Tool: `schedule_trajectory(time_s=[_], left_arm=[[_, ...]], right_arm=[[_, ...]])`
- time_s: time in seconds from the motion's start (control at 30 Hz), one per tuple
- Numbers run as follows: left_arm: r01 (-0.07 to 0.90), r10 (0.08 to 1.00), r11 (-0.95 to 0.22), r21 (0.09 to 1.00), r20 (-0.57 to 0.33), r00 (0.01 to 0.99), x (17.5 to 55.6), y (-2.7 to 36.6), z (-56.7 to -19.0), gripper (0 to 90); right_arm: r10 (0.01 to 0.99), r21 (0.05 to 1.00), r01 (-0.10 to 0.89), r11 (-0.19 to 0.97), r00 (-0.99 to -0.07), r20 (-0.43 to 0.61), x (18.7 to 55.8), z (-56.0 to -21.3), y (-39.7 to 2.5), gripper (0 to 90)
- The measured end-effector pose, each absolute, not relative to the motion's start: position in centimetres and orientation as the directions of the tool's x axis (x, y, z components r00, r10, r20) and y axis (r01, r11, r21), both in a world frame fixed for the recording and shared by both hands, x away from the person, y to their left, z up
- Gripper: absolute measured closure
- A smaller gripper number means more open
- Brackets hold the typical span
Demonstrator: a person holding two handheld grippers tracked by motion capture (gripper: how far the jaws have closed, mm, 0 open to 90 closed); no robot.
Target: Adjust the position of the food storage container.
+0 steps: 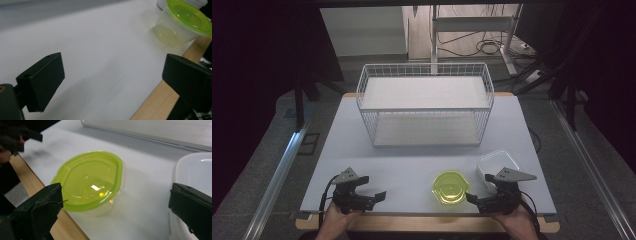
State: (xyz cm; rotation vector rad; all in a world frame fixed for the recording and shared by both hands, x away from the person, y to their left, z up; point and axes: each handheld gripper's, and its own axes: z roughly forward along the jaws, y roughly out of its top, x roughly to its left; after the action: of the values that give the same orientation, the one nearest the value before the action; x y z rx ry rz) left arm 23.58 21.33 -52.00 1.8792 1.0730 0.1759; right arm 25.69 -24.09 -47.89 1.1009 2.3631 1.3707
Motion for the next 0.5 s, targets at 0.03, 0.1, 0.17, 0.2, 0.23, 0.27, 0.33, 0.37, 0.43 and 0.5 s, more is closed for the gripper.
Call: schedule_trajectory(time_s=[0.03,0.1,0.17,0.2,0.23,0.27,0.33,0.37,0.43,0.5], left_arm=[[0.598,0.739,-0.188,0.779,-0.289,0.609,23.5,21.3,-51.9,4.6],[0.590,0.726,-0.201,0.782,-0.286,0.625,23.4,21.3,-51.8,5.1],[0.583,0.709,-0.212,0.784,-0.288,0.644,23.4,21.2,-51.6,5.3],[0.578,0.710,-0.217,0.787,-0.279,0.647,23.2,21.0,-51.5,6.6],[0.568,0.710,-0.230,0.790,-0.264,0.653,23.2,20.8,-51.4,9.6],[0.560,0.710,-0.242,0.792,-0.248,0.659,23.1,20.6,-51.3,13.4],[0.547,0.708,-0.272,0.792,-0.220,0.671,23.0,20.2,-51.2,17.1],[0.543,0.705,-0.281,0.791,-0.214,0.676,22.9,20.0,-51.2,18.3],[0.540,0.700,-0.293,0.789,-0.208,0.683,22.9,19.8,-51.4,19.8],[0.537,0.697,-0.300,0.789,-0.203,0.688,22.9,19.7,-51.4,20.6]], right_arm=[[0.685,0.812,0.503,0.294,-0.704,0.188,25.7,-47.9,-24.1,0.0],[0.686,0.814,0.508,0.280,-0.700,0.201,25.7,-47.8,-24.2,0.0],[0.688,0.817,0.506,0.275,-0.697,0.200,25.8,-47.7,-24.4,0.5],[0.690,0.819,0.504,0.275,-0.696,0.197,25.8,-47.7,-24.5,1.1],[0.691,0.819,0.502,0.277,-0.696,0.192,25.8,-47.7,-24.5,1.9],[0.694,0.819,0.503,0.278,-0.694,0.191,25.7,-47.6,-24.5,3.0],[0.697,0.818,0.502,0.282,-0.693,0.185,25.7,-47.6,-24.5,5.0],[0.695,0.818,0.498,0.287,-0.696,0.180,25.8,-47.6,-24.5,5.9],[0.696,0.817,0.493,0.298,-0.698,0.167,25.8,-47.7,-24.4,7.6],[0.695,0.813,0.488,0.317,-0.703,0.150,25.7,-47.7,-24.4,9.5]])
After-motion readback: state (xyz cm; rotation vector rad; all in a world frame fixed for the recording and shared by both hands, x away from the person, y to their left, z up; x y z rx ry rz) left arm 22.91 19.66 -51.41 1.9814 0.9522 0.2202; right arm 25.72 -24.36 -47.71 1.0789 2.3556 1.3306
